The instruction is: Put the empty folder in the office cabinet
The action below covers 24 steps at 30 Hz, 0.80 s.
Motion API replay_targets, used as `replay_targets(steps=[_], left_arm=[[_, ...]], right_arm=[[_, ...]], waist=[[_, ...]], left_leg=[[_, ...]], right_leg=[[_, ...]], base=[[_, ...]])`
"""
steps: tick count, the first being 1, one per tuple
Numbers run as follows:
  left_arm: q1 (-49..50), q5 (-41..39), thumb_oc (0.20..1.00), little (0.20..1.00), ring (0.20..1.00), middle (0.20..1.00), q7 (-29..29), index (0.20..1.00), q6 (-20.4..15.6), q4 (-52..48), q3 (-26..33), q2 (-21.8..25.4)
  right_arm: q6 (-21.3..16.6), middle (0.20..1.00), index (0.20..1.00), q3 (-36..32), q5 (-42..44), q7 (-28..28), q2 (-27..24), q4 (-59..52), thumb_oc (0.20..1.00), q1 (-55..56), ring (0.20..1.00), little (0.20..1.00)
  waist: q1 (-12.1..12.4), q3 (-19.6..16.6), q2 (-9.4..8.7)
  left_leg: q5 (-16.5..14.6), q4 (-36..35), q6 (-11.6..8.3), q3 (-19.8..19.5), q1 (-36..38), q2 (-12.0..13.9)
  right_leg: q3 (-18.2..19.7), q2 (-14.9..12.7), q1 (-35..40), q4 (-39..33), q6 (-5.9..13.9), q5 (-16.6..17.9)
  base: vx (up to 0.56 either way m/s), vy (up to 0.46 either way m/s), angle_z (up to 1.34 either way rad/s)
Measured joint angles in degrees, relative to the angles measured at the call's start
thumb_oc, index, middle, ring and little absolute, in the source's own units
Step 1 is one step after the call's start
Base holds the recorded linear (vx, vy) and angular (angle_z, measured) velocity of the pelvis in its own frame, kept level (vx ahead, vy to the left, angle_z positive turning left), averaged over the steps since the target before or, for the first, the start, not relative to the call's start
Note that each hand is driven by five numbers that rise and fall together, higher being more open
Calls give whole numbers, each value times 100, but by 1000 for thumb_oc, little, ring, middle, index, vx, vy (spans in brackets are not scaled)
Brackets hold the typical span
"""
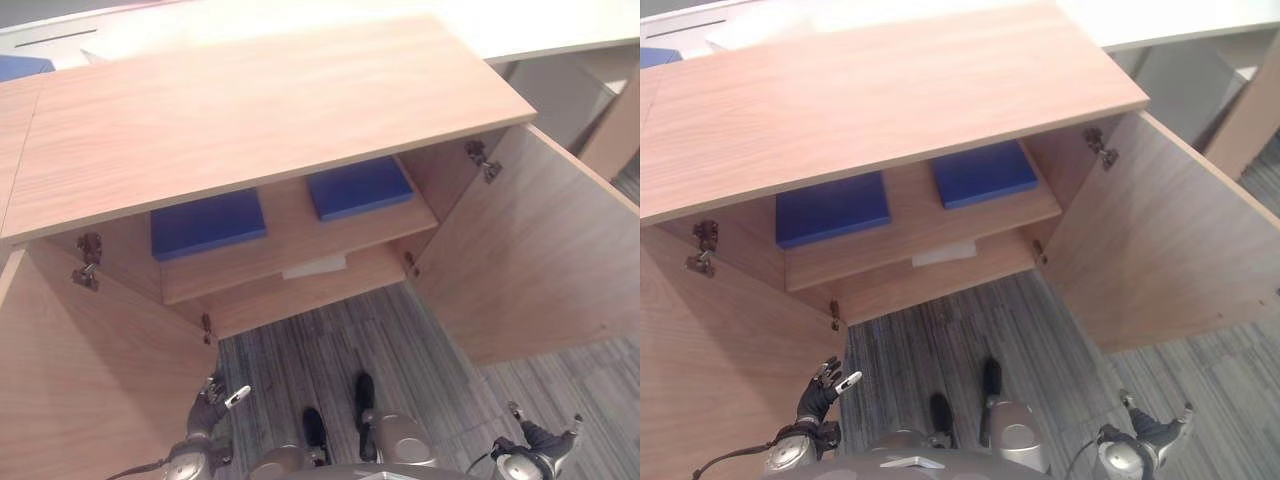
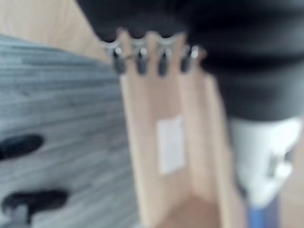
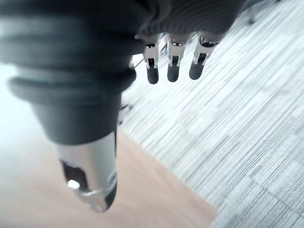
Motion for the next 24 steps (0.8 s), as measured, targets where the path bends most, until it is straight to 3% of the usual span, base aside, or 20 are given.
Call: replay_targets(steps=[1, 4, 6, 8, 10, 11, 12, 13, 14, 15, 17, 18, 19, 20, 22, 24], left_arm=[[-125, -4, 1000, 1000, 1000, 1000, 62, 1000, 1, -14, -41, 37], [-136, -6, 1000, 1000, 1000, 1000, 88, 1000, 1, -38, -50, 53], [81, -2, 1000, 1000, 1000, 1000, 74, 1000, 23, 71, -40, 56], [238, -3, 1000, 1000, 1000, 1000, 38, 1000, 64, 137, -38, 73], [295, -8, 1000, 1000, 1000, 1000, -9, 1000, 151, 217, 4, 82], [295, -8, 1000, 1000, 1000, 1000, -9, 1000, 151, 217, 4, 82], [242, -10, 1000, 1000, 1000, 1000, -59, 1000, 188, 395, 30, 29], [273, -19, 1000, 1000, 1000, 1000, -84, 1000, 190, 501, 75, -11], [323, -43, 1000, 1000, 1000, 1000, -174, 1000, 184, 797, 79, -13], [323, -43, 1000, 1000, 1000, 1000, -174, 1000, 184, 797, 79, -13], [349, -45, 1000, 1000, 1000, 1000, -250, 1000, 177, 887, 81, 100], [443, -40, 1000, 1000, 1000, 1000, -306, 1000, 182, 804, 76, 267], [588, -36, 1000, 1000, 1000, 1000, -337, 1000, 181, 662, 78, 619], [556, -37, 1000, 1000, 1000, 1000, -329, 1000, 248, 808, 81, 524], [852, 14, 1000, 1000, 1000, 1000, -449, 1000, 312, 272, 73, 402], [929, 15, 1000, 1000, 1000, 1000, -472, 1000, 424, -146, 80, 357]], right_arm=[[-108, 1000, 1000, -267, 143, -419, 2, 159, 1000, -241, 1000, 1000], [-170, 1000, 1000, -485, 260, -764, -13, 151, 1000, -432, 1000, 1000], [-341, 1000, 1000, -542, 360, -1210, -18, 188, 1000, -648, 1000, 1000], [-375, 1000, 1000, -566, 368, -1368, -32, 193, 1000, -675, 1000, 1000], [-420, 1000, 1000, -768, 385, -1495, -205, 471, 1000, -695, 1000, 1000], [-420, 1000, 1000, -768, 385, -1495, -205, 471, 1000, -695, 1000, 1000], [-451, 1000, 1000, -932, 435, -1543, -324, 719, 1000, -775, 1000, 1000], [-464, 1000, 1000, -1006, 473, -1565, -411, 741, 1000, -825, 1000, 1000], [-483, 1000, 1000, -1027, 485, -1518, -490, 733, 1000, -878, 1000, 1000], [-483, 1000, 1000, -1027, 485, -1518, -490, 733, 1000, -878, 1000, 1000], [-504, 1000, 1000, -1036, 544, -1429, -464, 656, 1000, -954, 1000, 1000], [-528, 1000, 1000, -1036, 540, -1349, -430, 627, 1000, -1008, 1000, 1000], [-564, 1000, 1000, -1032, 538, -1272, -317, 630, 1000, -1027, 1000, 1000], [-573, 1000, 1000, -1075, 540, -1211, -445, 664, 1000, -1042, 1000, 1000], [-543, 1000, 1000, -1057, 648, -828, -961, 542, 1000, -1048, 1000, 1000], [-468, 1000, 1000, -939, 756, -331, -1625, 349, 1000, -1065, 1000, 1000]], waist=[[2, 32, 60], [14, 60, 163], [215, 90, 275], [281, 57, 350], [340, 61, 536], [340, 61, 536], [317, 37, 735], [379, 14, 911], [517, -95, 1123], [517, -95, 1123], [699, -150, 1051], [780, -195, 811], [797, -285, 300], [821, -311, 348], [816, -558, 528], [790, -622, 736]], left_leg=[[25, -5, 41, 79, -6, -30], [12, -5, 13, 142, 41, -32], [-85, -12, 31, 457, 266, 42], [-98, 25, 17, 458, 318, 56], [46, 120, -4, 447, 348, 270], [46, 120, -4, 447, 348, 270], [70, 187, -33, 376, 270, 424], [71, 170, -35, 392, 294, 644], [162, 141, -167, 384, 316, 1011], [162, 141, -167, 384, 316, 1011], [196, 132, -347, 295, 343, 1243], [304, 46, -684, 256, 367, 1297], [387, -26, -1043, 213, 350, 1201], [420, -28, -1197, 112, 363, 1383], [421, -66, -1274, -188, 301, 1573], [478, -66, -1296, -252, 215, 1571]], right_leg=[[-49, -78, -21, -34, 202, 132], [-109, -100, 11, -32, 221, 145], [-714, -295, 30, 222, 213, 134], [-871, -364, 43, 372, 240, 154], [-779, -402, -19, 971, 228, -70], [-779, -402, -19, 971, 228, -70], [-446, -471, -237, 1838, 175, -272], [-338, -606, -340, 2452, 140, -489], [-239, -980, -141, 2871, 164, -735], [-239, -980, -141, 2871, 164, -735], [-144, -1307, 391, 2334, 207, -814], [-95, -1263, 924, 1336, 357, -704], [-38, -1147, 1382, 436, 428, -436], [-186, -975, 1611, 124, 570, -489], [-161, -473, 1674, -472, 362, -273], [-143, -268, 1603, -534, 232, -241]], base=[[-78, 15, -22], [-61, -19, -18], [-63, -35, -56], [-105, -90, -20], [-96, -124, 15], [21, -78, 36], [33, -119, 22], [-37, -296, 14], [-81, -252, -13], [-76, -286, -12], [-12, -269, -18], [-26, -323, -15], [-61, -294, -13], [-87, -284, -5], [-103, -162, -38], [-128, -159, -26]])
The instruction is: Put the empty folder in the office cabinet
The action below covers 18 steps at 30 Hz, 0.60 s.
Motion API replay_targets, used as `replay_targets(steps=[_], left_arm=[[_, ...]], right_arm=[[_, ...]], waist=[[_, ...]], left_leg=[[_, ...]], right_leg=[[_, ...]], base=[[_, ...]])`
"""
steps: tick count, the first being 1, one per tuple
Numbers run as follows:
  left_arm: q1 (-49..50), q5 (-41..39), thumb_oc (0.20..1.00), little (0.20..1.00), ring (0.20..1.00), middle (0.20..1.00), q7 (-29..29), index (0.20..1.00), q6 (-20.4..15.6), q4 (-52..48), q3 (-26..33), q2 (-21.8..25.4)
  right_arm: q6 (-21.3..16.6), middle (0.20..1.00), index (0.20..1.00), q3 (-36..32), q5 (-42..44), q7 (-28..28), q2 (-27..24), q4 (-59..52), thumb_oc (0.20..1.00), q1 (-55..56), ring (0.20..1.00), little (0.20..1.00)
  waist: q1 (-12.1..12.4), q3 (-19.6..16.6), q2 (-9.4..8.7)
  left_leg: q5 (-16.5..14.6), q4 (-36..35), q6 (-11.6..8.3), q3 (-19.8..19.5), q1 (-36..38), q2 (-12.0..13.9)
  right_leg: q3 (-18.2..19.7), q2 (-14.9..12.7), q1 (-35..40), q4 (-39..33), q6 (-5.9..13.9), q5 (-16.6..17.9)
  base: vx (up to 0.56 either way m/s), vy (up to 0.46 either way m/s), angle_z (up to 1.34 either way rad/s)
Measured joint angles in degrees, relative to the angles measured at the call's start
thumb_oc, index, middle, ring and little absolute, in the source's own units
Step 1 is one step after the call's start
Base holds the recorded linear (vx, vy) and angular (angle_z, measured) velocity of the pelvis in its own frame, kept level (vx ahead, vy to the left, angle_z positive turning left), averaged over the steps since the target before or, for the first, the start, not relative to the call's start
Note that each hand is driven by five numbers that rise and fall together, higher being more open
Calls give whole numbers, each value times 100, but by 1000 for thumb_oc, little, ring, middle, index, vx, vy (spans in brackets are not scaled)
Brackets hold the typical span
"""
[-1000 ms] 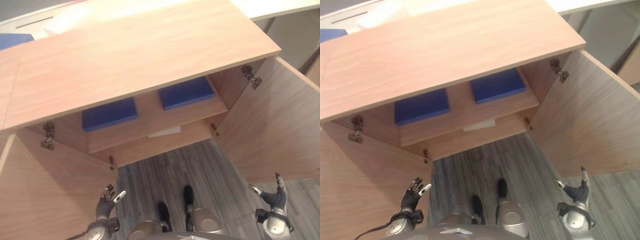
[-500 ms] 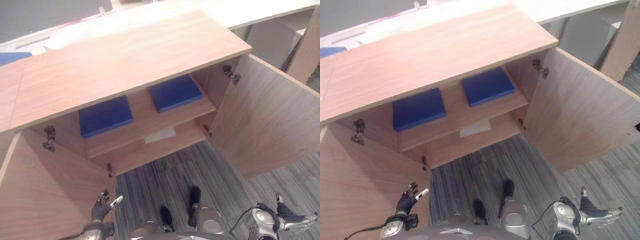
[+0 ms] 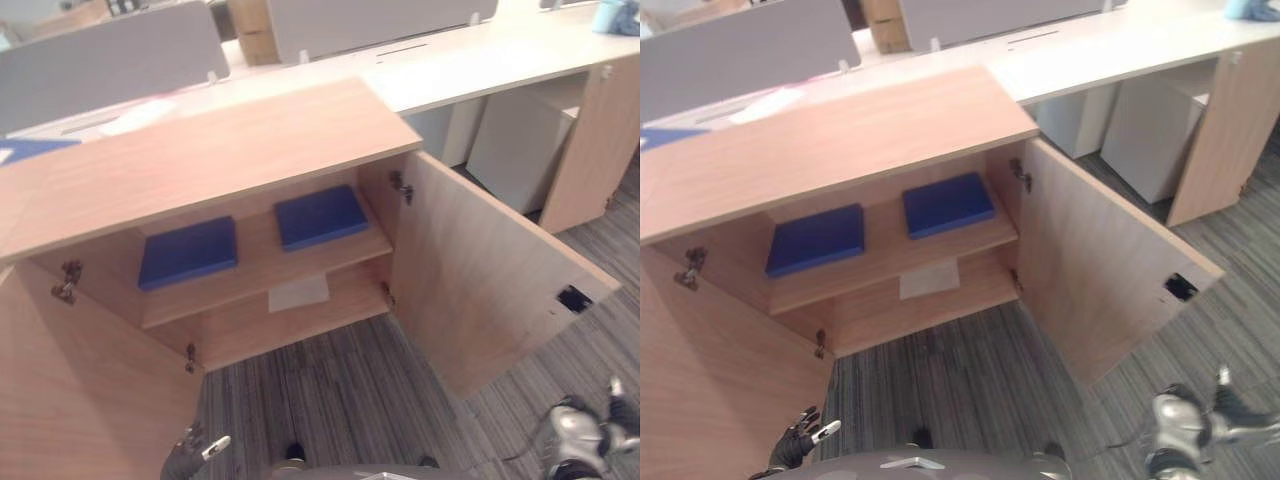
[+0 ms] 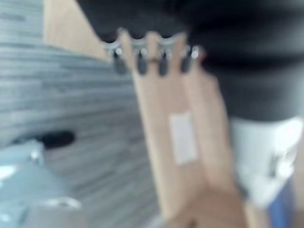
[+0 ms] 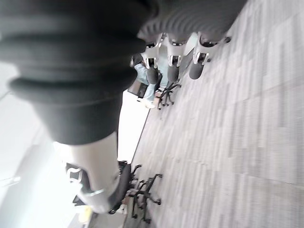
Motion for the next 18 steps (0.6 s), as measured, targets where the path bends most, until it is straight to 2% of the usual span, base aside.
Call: replay_targets(steps=[3, 5, 7, 9, 10, 11, 13, 14, 15, 18], left_arm=[[-125, 1, 1000, 1000, 1000, 1000, -40, 1000, 93, -170, 68, 45], [-198, 9, 1000, 1000, 1000, 1000, -106, 1000, 142, -123, 134, 31], [-238, 13, 1000, 1000, 1000, 1000, -213, 1000, 209, 55, 262, 55], [-220, 33, 1000, 1000, 1000, 1000, -286, 1000, 220, 198, 346, 82], [-220, 33, 1000, 1000, 1000, 1000, -286, 1000, 220, 198, 346, 82], [-290, 139, 1000, 1000, 1000, 1000, -345, 1000, 223, 259, 450, 98], [-336, 142, 1000, 1000, 1000, 1000, -363, 1000, 224, 329, 470, 113], [-346, 163, 1000, 1000, 1000, 1000, -407, 1000, 259, 337, 472, 147], [-378, 228, 1000, 1000, 1000, 1000, -445, 1000, 278, 336, 471, 154], [-535, 242, 1000, 1000, 1000, 1000, -473, 1000, 300, 326, 467, 150]], right_arm=[[133, 1000, 1000, 72, 250, 713, -394, -216, 1000, -58, 1000, 1000], [199, 1000, 1000, 151, 324, 1252, -512, -199, 1000, -156, 1000, 1000], [316, 1000, 1000, 359, 331, 2061, -538, -199, 1000, -284, 1000, 1000], [433, 1000, 1000, 569, 339, 2745, -573, -203, 1000, -415, 1000, 1000], [433, 1000, 1000, 569, 339, 2745, -573, -203, 1000, -415, 1000, 1000], [541, 1000, 1000, 765, 341, 3238, -695, -240, 1000, -495, 1000, 1000], [587, 1000, 1000, 834, 391, 3414, -790, -255, 1000, -594, 1000, 1000], [640, 1000, 1000, 803, 459, 4056, -960, -245, 1000, -601, 1000, 1000], [658, 1000, 1000, 802, 455, 4305, -961, -246, 1000, -601, 1000, 1000], [721, 1000, 1000, 875, 457, 4795, -959, -231, 1000, -602, 1000, 1000]], waist=[[-19, -71, 103], [-16, -71, 103], [17, -71, 102], [69, -53, 76], [69, -53, 76], [114, -45, 65], [160, -45, 64], [162, -5, 6], [153, 16, -25], [138, 67, -98]], left_leg=[[109, 54, -57, -109, -142, 32], [108, 50, -61, -89, -171, 27], [91, 50, -90, -129, -233, 15], [94, 50, -78, -182, -314, -68], [94, 50, -78, -182, -314, -68], [128, 49, -30, -219, -373, -106], [137, 49, -19, -236, -424, -119], [159, 50, 10, -239, -498, -130], [176, 49, 32, -241, -511, -130], [206, 48, 54, -243, -514, -132]], right_leg=[[-36, 158, -125, -2, -93, 14], [-49, 179, -163, -2, -104, 5], [-77, 165, -189, -3, -77, 15], [-138, 84, -218, -2, -29, 48], [-138, 84, -218, -2, -29, 48], [-166, 52, -251, -2, -31, 54], [-177, 39, -289, -2, -35, 58], [-182, 30, -364, -2, -59, 76], [-183, 31, -371, -2, -64, 84], [-183, 32, -351, -3, -22, 127]], base=[[-78, -141, 4], [-52, -108, 7], [-75, -98, 12], [-105, -90, 17], [-84, -57, 16], [-84, -70, 13], [-73, -65, 9], [-39, -52, 1], [-47, -75, 0], [-58, -83, 0]])
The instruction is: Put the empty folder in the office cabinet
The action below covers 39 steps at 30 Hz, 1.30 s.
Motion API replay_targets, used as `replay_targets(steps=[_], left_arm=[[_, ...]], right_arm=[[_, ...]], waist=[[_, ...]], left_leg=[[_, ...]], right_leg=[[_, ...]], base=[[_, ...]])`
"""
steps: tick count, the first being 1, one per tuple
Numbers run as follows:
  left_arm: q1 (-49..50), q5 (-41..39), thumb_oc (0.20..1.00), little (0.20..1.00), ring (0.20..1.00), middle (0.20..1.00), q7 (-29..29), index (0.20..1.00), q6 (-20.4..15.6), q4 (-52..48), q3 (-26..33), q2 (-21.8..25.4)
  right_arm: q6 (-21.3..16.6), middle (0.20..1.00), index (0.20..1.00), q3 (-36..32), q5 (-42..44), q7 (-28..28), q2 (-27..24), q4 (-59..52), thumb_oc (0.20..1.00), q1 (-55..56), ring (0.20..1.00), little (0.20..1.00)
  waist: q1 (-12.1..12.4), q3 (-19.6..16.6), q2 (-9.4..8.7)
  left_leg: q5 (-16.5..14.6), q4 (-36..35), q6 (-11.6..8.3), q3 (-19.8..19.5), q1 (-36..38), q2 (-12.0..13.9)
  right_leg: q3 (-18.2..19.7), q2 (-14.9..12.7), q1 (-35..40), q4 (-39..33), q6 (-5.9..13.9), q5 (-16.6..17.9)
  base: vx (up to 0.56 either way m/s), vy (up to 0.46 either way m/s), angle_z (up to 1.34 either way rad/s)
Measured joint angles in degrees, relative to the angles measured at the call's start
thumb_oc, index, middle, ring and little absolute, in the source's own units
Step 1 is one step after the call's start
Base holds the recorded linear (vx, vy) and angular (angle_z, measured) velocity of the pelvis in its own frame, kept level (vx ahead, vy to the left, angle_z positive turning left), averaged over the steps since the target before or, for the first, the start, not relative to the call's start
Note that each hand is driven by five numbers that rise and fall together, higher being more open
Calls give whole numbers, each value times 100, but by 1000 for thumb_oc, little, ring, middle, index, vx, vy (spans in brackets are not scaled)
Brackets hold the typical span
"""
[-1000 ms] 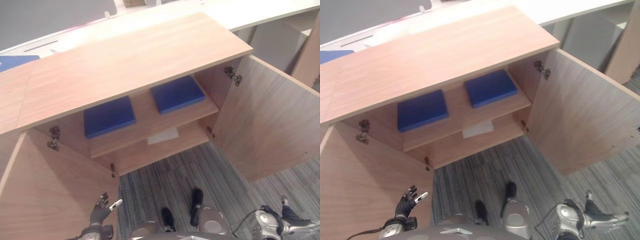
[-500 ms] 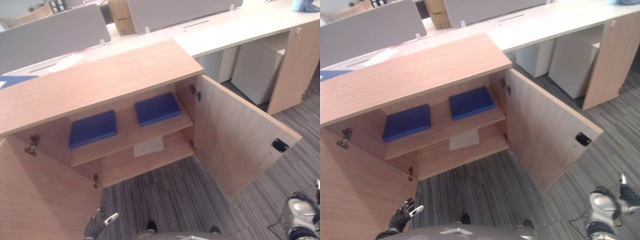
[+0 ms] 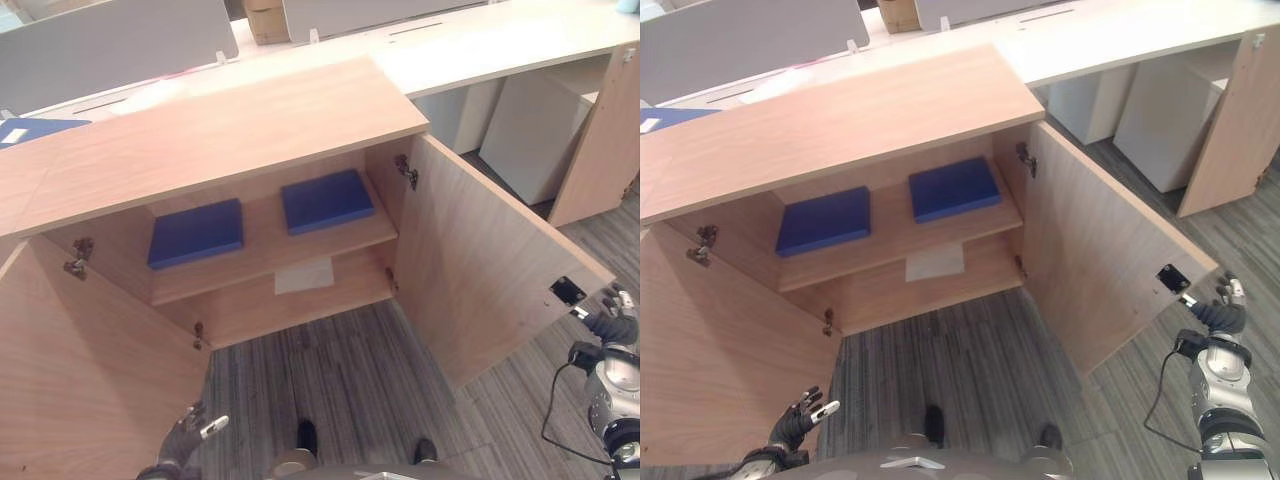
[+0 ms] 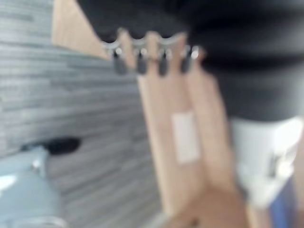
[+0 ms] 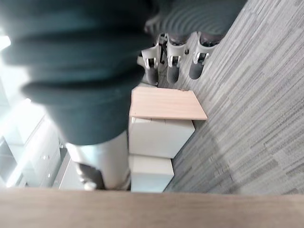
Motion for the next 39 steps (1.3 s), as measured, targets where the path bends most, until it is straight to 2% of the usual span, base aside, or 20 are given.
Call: replay_targets(steps=[6, 9, 10, 12, 13, 15, 19, 20, 21, 23, 25, 27, 29, 31, 33, 34, 35, 37, 38, 39], left_arm=[[-297, 2, 1000, 1000, 1000, 1000, 27, 1000, 18, 25, 0, -6], [-254, -8, 1000, 1000, 1000, 1000, 15, 1000, 23, 458, 20, -55], [-254, -8, 1000, 1000, 1000, 1000, 15, 1000, 23, 458, 20, -55], [-114, -21, 1000, 1000, 1000, 1000, -15, 1000, 16, 424, 234, -121], [-31, -21, 1000, 1000, 1000, 1000, -50, 1000, 20, 406, 397, -166], [-26, -24, 1000, 1000, 1000, 1000, -90, 1000, 22, 383, 453, -223], [-161, -20, 1000, 1000, 1000, 1000, -146, 1000, 36, 150, 418, -367], [-130, -21, 1000, 1000, 1000, 1000, -126, 1000, 24, 79, 412, -432], [-108, -22, 1000, 1000, 1000, 1000, -95, 1000, 24, 73, 403, -486], [-124, -23, 1000, 1000, 1000, 1000, 208, 1000, -39, 10, 404, -522], [-344, -33, 1000, 1000, 1000, 1000, 589, 1000, -89, -7, 469, -475], [-168, -76, 1000, 1000, 1000, 1000, 961, 1000, -111, -10, 737, -543], [-80, -80, 1000, 1000, 1000, 1000, 1269, 1000, -330, -59, 918, -491], [-48, -75, 1000, 1000, 1000, 1000, 1506, 1000, -503, -63, 931, -440], [-48, -75, 1000, 1000, 1000, 1000, 1506, 1000, -503, -63, 931, -440], [38, -47, 1000, 1000, 1000, 1000, 1669, 1000, -718, -63, 1062, -414], [38, -47, 1000, 1000, 1000, 1000, 1669, 1000, -718, -63, 1062, -414], [278, -9, 1000, 1000, 1000, 1000, 1879, 1000, -874, -62, 1335, -333], [278, -9, 1000, 1000, 1000, 1000, 1879, 1000, -874, -62, 1335, -333], [248, 143, 1000, 1000, 1000, 1000, 1990, 1000, -1017, -103, 1590, -308]], right_arm=[[73, 1000, 1000, 47, 7, 605, 19, 66, 1000, -15, 1000, 1000], [179, 1000, 1000, 281, 48, 1153, 12, 47, 1000, -29, 1000, 1000], [179, 1000, 1000, 281, 48, 1153, 12, 47, 1000, -29, 1000, 1000], [207, 1000, 1000, 700, 41, 1395, 45, -137, 1000, -6, 1000, 1000], [271, 1000, 1000, 1089, -117, 1563, 23, -745, 1000, 231, 1000, 1000], [301, 1000, 1000, 1454, -391, 1810, 135, -1225, 1000, 370, 1000, 1000], [314, 1000, 1000, 1886, -712, 2012, 391, -1602, 1000, 314, 1000, 1000], [331, 1000, 1000, 2064, -781, 2004, 512, -1600, 1000, 203, 1000, 1000], [344, 1000, 1000, 2138, -815, 2017, 608, -1602, 1000, 156, 1000, 1000], [356, 1000, 1000, 2175, -805, 1947, 853, -1570, 1000, 99, 1000, 1000], [362, 1000, 1000, 2155, -807, 1881, 1035, -1501, 1000, -63, 1000, 1000], [402, 1000, 1000, 2150, -796, 1700, 1249, -1389, 1000, -258, 1000, 1000], [410, 1000, 1000, 2049, -797, 1548, 1454, -1237, 1000, -353, 1000, 1000], [417, 1000, 1000, 2039, -796, 1468, 1528, -978, 1000, -585, 1000, 1000], [417, 1000, 1000, 2039, -796, 1468, 1528, -978, 1000, -585, 1000, 1000], [413, 1000, 1000, 1965, -797, 1377, 1594, -662, 1000, -796, 1000, 1000], [413, 1000, 1000, 1965, -797, 1377, 1594, -662, 1000, -796, 1000, 1000], [416, 1000, 1000, 1941, -799, 1230, 1682, -531, 1000, -964, 1000, 1000], [416, 1000, 1000, 1941, -799, 1230, 1682, -531, 1000, -964, 1000, 1000], [437, 1000, 1000, 1763, -800, 1170, 1781, -233, 1000, -939, 1000, 1000]], waist=[[10, 51, -61], [4, 110, -36], [4, 110, -36], [2, 158, -16], [14, 174, -22], [50, 211, -60], [168, 376, -110], [266, 380, -106], [339, 378, -89], [447, 364, -226], [498, 436, -681], [649, 444, -842], [823, 391, -1073], [998, 368, -1137], [998, 368, -1137], [1134, 362, -1142], [1134, 362, -1142], [1289, 360, -1152], [1289, 360, -1152], [1313, 356, -1198]], left_leg=[[72, 3, -49, -31, -28, 5], [76, -17, -33, -20, -51, 54], [76, -17, -33, -20, -51, 54], [35, -51, -46, -47, -175, 119], [32, -51, -43, -87, -258, 179], [-67, -31, 101, -72, -306, 191], [-216, 218, 184, 93, -401, 127], [-260, 443, 246, 207, -445, 86], [-238, 503, 213, 238, -430, 57], [-287, 390, 208, 308, -451, -48], [-341, 377, 208, 479, -407, -252], [-99, 171, 308, 468, -82, -381], [16, 21, 360, 274, 57, -590], [22, 22, 387, 104, 52, -665], [22, 22, 387, 104, 52, -665], [0, 21, 407, -16, 73, -690], [0, 21, 407, -16, 73, -690], [-95, 17, 348, -94, 100, -713], [-95, 17, 348, -94, 100, -713], [-158, 17, 403, -113, 112, -746]], right_leg=[[-17, 9, -10, -1, 13, 30], [-25, 50, -35, -1, -7, 49], [-25, 50, -35, -1, -7, 49], [-116, 99, -81, 0, -35, 41], [-262, 150, -105, 0, -89, 11], [-405, 146, -87, 0, -145, 13], [-663, -58, 12, 0, -175, 7], [-721, -141, 94, 0, -141, 25], [-761, -153, 221, 1, -93, 3], [-825, -217, 394, 1, -7, -140], [-985, -596, 342, -1, 7, -135], [-1185, -658, 632, 42, 137, -73], [-1298, -781, 795, 42, 127, -68], [-1302, -813, 880, 43, 69, 3], [-1302, -813, 880, 43, 69, 3], [-1362, -813, 976, 44, 68, 29], [-1362, -813, 976, 44, 68, 29], [-1441, -819, 1065, 46, 57, 38], [-1441, -819, 1065, 46, 57, 38], [-1474, -858, 1093, 48, 53, 64]], base=[[-92, -58, 1], [-89, -53, -3], [-48, -51, 0], [-69, -38, 12], [-118, -11, 30], [-26, 5, 41], [-30, 49, 43], [-3, 88, 17], [1, 135, 30], [28, 125, 78], [117, 181, 90], [124, 147, 64], [112, 139, 70], [97, 125, 48], [45, 62, 17], [45, 66, 21], [110, 187, 35], [143, 286, 15], [102, 234, 6], [55, 179, 10]])
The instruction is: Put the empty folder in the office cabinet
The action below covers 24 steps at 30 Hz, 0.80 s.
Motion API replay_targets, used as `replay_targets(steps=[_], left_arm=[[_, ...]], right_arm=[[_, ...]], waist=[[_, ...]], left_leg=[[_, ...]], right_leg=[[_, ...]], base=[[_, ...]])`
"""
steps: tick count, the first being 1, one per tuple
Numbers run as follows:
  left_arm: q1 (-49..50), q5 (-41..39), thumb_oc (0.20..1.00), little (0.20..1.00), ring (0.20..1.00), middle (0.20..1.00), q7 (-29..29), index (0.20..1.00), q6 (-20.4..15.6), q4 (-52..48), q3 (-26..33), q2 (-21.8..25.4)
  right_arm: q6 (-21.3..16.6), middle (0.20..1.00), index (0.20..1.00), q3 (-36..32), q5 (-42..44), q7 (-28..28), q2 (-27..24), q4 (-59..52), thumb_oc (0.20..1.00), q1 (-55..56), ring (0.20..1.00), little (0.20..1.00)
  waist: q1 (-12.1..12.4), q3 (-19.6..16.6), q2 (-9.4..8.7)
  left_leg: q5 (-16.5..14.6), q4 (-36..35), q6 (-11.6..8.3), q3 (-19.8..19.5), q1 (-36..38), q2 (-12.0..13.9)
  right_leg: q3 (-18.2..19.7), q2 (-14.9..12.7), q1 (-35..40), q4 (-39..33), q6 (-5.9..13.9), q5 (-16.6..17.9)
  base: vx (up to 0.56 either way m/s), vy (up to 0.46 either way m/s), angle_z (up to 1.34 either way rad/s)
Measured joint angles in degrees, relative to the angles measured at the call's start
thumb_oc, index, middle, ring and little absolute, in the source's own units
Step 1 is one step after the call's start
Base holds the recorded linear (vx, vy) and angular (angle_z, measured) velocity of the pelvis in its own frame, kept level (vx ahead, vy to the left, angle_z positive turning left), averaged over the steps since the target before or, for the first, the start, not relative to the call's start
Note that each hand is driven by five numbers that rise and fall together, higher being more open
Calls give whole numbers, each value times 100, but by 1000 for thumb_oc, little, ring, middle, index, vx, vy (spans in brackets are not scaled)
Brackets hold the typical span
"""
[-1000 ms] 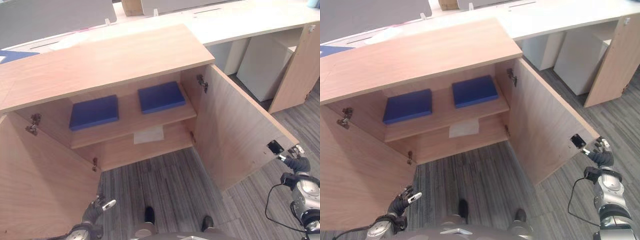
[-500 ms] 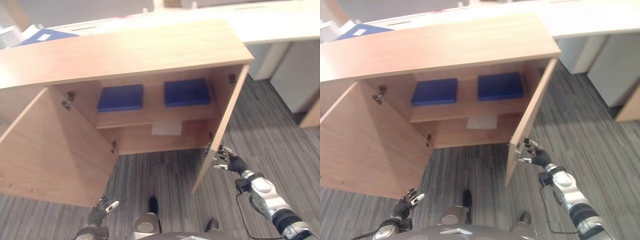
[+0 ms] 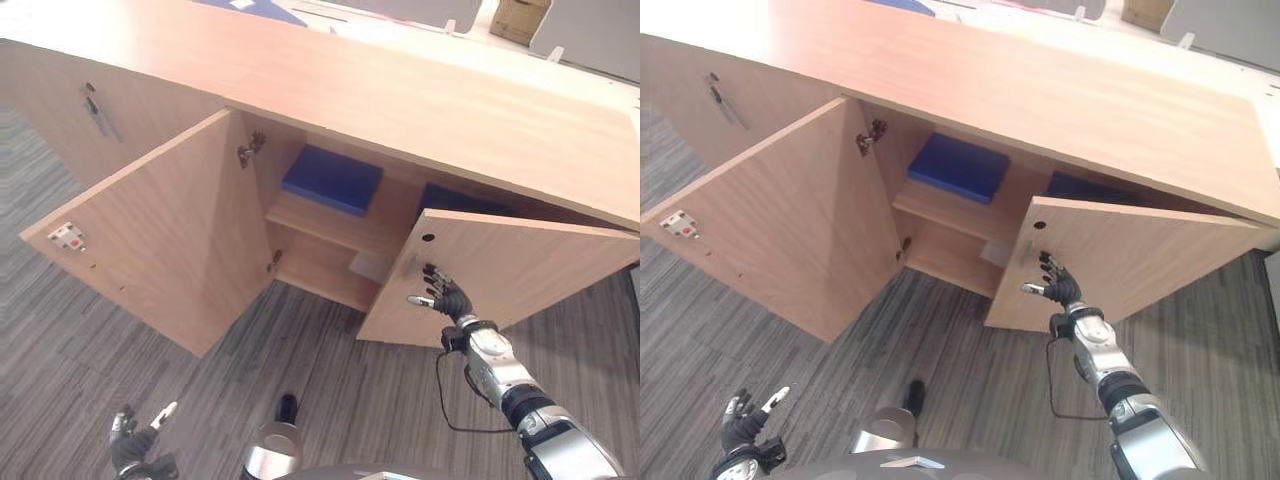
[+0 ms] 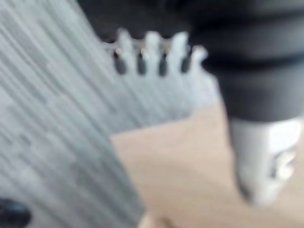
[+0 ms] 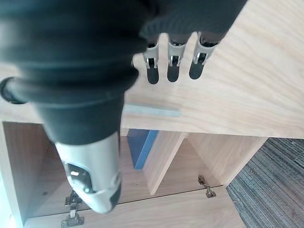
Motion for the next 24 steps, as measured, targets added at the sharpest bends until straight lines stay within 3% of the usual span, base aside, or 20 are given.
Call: replay_targets(steps=[3, 6, 10, 11, 14, 16, 18, 24], left_arm=[[-64, 78, 1000, 1000, 1000, 1000, 334, 1000, -140, -286, 233, 109], [-175, 309, 1000, 1000, 1000, 1000, 767, 1000, -254, -613, 286, 575], [-517, 484, 1000, 1000, 1000, 1000, 1169, 1000, -328, -504, 688, 1032], [-738, 480, 1000, 1000, 1000, 1000, 1235, 1000, -329, -441, 736, 1458], [-1332, 393, 1000, 1000, 1000, 1000, 1261, 1000, -314, -452, 1015, 2084], [-1785, 382, 1000, 1000, 1000, 1000, 1316, 1000, -205, -584, 1089, 2527], [-2146, 162, 1000, 1000, 1000, 1000, 1520, 1000, -135, -523, 1218, 2662], [-2196, 64, 1000, 1000, 1000, 1000, 1533, 1000, 110, -349, 1267, 2763]], right_arm=[[144, 1000, 1000, -22, -5, -106, -2, 89, 1000, 401, 1000, 1000], [376, 1000, 1000, 4, -31, -73, 77, 40, 1000, 1047, 1000, 1000], [503, 1000, 1000, 13, -236, -41, 133, 38, 1000, 1372, 1000, 1000], [540, 1000, 1000, 18, -259, -27, 136, -127, 1000, 1586, 1000, 1000], [580, 1000, 1000, 90, -426, 5, 184, -230, 1000, 1857, 1000, 1000], [574, 1000, 1000, 142, -461, 8, 247, -223, 1000, 2001, 1000, 1000], [580, 1000, 1000, 118, -456, 12, 208, -184, 1000, 1961, 1000, 1000], [457, 1000, 1000, 33, -441, 49, 137, -226, 1000, 2048, 1000, 1000]], waist=[[7, 16, -20], [-57, 54, -75], [-338, 152, -208], [-446, 199, -328], [-613, 459, -512], [-702, 720, -691], [-839, 1014, -633], [-967, 1037, -699]], left_leg=[[-10, -14, 22, -8, -13, -27], [-31, -64, 57, 135, -48, -12], [14, -65, 126, 299, -178, 0], [19, -65, 119, 360, -364, 45], [133, -61, 8, 437, -637, 215], [209, 19, -76, 453, -872, 236], [235, 424, -71, 445, -1211, 451], [243, 681, -91, 603, -1334, 599]], right_leg=[[-53, -28, -46, 2, -51, 175], [-7, -61, -234, 5, -65, 484], [62, -69, -495, 4, -8, 548], [95, -47, -689, 4, 48, 519], [216, 110, -1037, 4, 87, 490], [240, 118, -1247, -4, 233, 179], [297, 263, -1362, -19, 228, 103], [599, 353, -1532, -39, 241, 17]], base=[[45, 181, 5], [20, 223, -32], [-67, 163, -31], [-156, 95, -25], [-178, 74, -21], [-126, 87, 2], [-43, 56, -9], [-93, 65, -14]])
